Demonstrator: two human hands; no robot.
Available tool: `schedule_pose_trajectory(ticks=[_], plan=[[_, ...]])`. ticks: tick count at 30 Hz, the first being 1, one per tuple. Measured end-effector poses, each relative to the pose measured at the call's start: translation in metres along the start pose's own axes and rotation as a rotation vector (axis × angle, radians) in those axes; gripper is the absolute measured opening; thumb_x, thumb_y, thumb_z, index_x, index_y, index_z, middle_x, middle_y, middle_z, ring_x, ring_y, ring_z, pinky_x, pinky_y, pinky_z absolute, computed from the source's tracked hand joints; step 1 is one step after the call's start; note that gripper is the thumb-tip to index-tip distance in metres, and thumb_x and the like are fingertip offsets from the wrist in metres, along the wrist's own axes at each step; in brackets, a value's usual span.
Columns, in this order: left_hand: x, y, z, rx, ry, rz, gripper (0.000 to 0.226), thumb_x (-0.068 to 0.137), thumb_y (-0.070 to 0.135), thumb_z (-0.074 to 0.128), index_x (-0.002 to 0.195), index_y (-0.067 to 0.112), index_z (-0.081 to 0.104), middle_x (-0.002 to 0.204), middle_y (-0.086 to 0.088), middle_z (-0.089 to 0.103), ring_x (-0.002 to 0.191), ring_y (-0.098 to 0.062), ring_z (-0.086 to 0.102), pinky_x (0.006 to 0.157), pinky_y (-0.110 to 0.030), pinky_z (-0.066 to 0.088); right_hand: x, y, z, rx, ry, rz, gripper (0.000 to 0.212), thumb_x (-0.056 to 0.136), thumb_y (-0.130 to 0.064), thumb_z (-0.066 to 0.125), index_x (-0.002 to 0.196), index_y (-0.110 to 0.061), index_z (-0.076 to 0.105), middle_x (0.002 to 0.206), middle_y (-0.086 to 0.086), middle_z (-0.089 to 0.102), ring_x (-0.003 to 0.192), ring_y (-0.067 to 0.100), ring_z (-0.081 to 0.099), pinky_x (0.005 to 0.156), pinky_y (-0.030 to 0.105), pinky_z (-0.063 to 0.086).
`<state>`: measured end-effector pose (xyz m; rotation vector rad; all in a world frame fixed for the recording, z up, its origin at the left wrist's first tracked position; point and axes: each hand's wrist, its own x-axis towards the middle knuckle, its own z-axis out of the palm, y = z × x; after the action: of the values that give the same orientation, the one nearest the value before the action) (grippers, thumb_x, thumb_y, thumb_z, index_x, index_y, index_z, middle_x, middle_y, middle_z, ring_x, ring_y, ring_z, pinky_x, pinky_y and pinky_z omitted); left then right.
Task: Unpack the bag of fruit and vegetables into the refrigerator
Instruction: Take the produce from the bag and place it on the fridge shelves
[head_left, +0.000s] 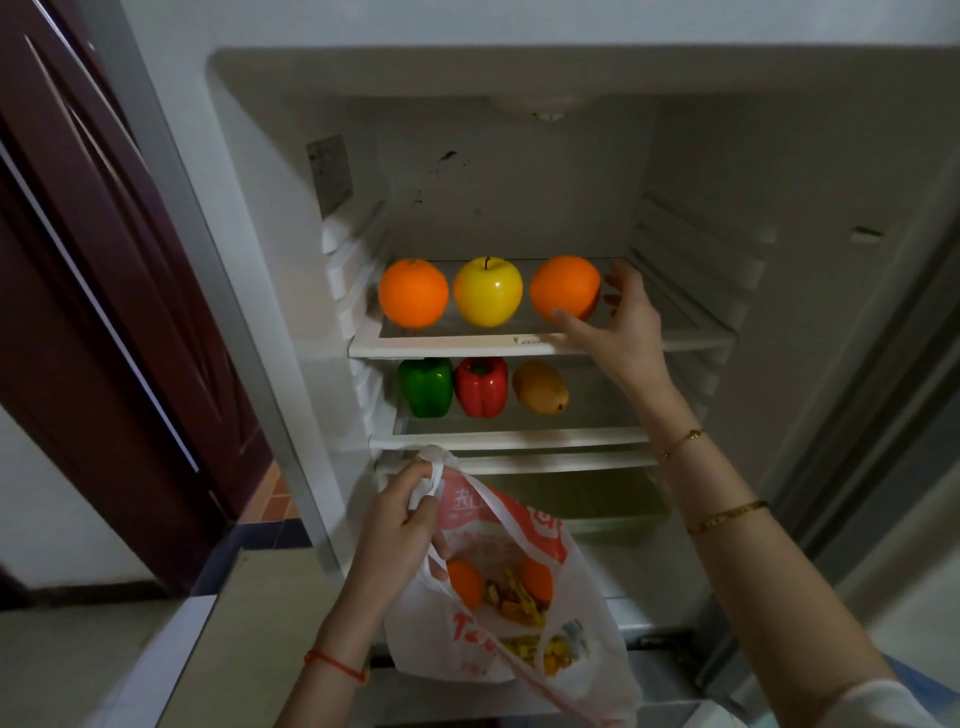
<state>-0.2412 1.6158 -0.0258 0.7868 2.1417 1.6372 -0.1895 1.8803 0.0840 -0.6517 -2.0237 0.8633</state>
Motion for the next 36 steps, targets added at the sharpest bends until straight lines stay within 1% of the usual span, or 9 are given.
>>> schedule_pose_trajectory(ticks=[12,15,17,20,24,27,30,33,36], plan=[[-0.009,0.003,-0.004,-0.008,0.011,-0.019,0.034,0.099,0.0,0.041,0.117,0.021,0.06,0.074,-0.018,0.065,0.05,-0.022,0.065,0.044,-0.043,0.058,0.0,-0.008,0.003,-0.033,-0.017,0.027,0.086,0.075,-0.038,0.081,0.142,-0.011,0.035,0.142,0.01,0.046,0.128,0.026,0.047,0.092,0.027,0.037],[-0.012,0.004,-0.006,0.003,0.014,-0.019,0.033,0.099,-0.001,0.041,0.116,0.019,0.06,0.075,-0.017,0.065,0.051,-0.022,0.065,0.045,-0.044,0.058,-0.005,-0.013,0.001,-0.059,0.054,-0.025,0.084,0.074,-0.038,0.081,0.141,-0.01,0.037,0.14,0.01,0.046,0.129,0.025,0.045,0.097,0.027,0.037],[-0.015,0.004,-0.007,0.001,0.011,-0.014,0.033,0.099,-0.002,0.041,0.114,0.02,0.061,0.071,-0.015,0.063,0.05,-0.02,0.064,0.044,-0.045,0.058,-0.016,-0.017,-0.001,-0.081,0.148,-0.125,0.074,0.075,-0.039,0.079,0.133,-0.01,0.044,0.131,0.008,0.05,0.122,0.024,0.048,0.099,0.033,0.043],[-0.018,0.002,-0.009,-0.008,0.016,-0.031,0.036,0.098,-0.002,0.04,0.117,0.021,0.061,0.063,-0.015,0.059,0.048,-0.018,0.062,0.042,-0.04,0.057,-0.043,-0.021,-0.002,0.001,0.183,-0.243,0.041,0.08,-0.034,0.076,0.106,-0.011,0.056,0.105,0.003,0.061,0.095,0.017,0.059,0.08,0.033,0.051],[-0.024,-0.002,-0.013,-0.015,0.034,-0.043,0.036,0.098,-0.003,0.04,0.119,0.017,0.061,0.054,-0.011,0.058,0.047,-0.02,0.062,0.043,-0.038,0.057,-0.096,-0.011,0.015,0.058,-0.237,-0.222,0.013,0.085,-0.023,0.073,0.091,-0.015,0.065,0.085,-0.007,0.067,0.076,0.003,0.065,0.067,0.012,0.051],[-0.03,-0.002,-0.016,-0.008,0.048,-0.039,0.036,0.097,-0.003,0.041,0.116,0.019,0.062,0.059,-0.011,0.059,0.047,-0.017,0.063,0.044,-0.04,0.058,-0.131,0.021,0.045,-0.038,-0.613,-0.156,0.007,0.085,-0.019,0.073,0.091,-0.016,0.07,0.087,-0.008,0.071,0.077,0.002,0.065,0.071,0.014,0.051],[-0.036,-0.005,-0.018,0.011,0.054,-0.025,0.039,0.096,-0.003,0.042,0.112,0.026,0.063,0.061,-0.008,0.06,0.049,-0.017,0.063,0.046,-0.044,0.058,-0.159,0.058,0.081,-0.209,-0.91,-0.135,0.019,0.087,-0.023,0.07,0.106,-0.023,0.069,0.105,-0.008,0.07,0.093,0.006,0.064,0.087,0.023,0.052],[-0.041,-0.009,-0.022,0.021,0.035,-0.03,0.039,0.097,-0.001,0.044,0.112,0.03,0.063,0.056,-0.004,0.061,0.052,-0.023,0.063,0.049,-0.05,0.058,-0.183,0.095,0.114,-0.244,-1.031,-0.072,0.036,0.089,-0.025,0.066,0.122,-0.037,0.059,0.129,-0.02,0.054,0.119,0.004,0.048,0.109,0.027,0.037],[-0.045,-0.011,-0.025,0.026,0.02,-0.028,0.038,0.096,-0.003,0.043,0.115,0.025,0.062,0.055,-0.001,0.063,0.05,-0.024,0.062,0.048,-0.049,0.058,-0.194,0.105,0.133,-0.292,-0.95,0.017,0.039,0.095,-0.035,0.058,0.132,-0.042,0.05,0.14,-0.014,0.049,0.133,0.013,0.042,0.118,0.038,0.029]])
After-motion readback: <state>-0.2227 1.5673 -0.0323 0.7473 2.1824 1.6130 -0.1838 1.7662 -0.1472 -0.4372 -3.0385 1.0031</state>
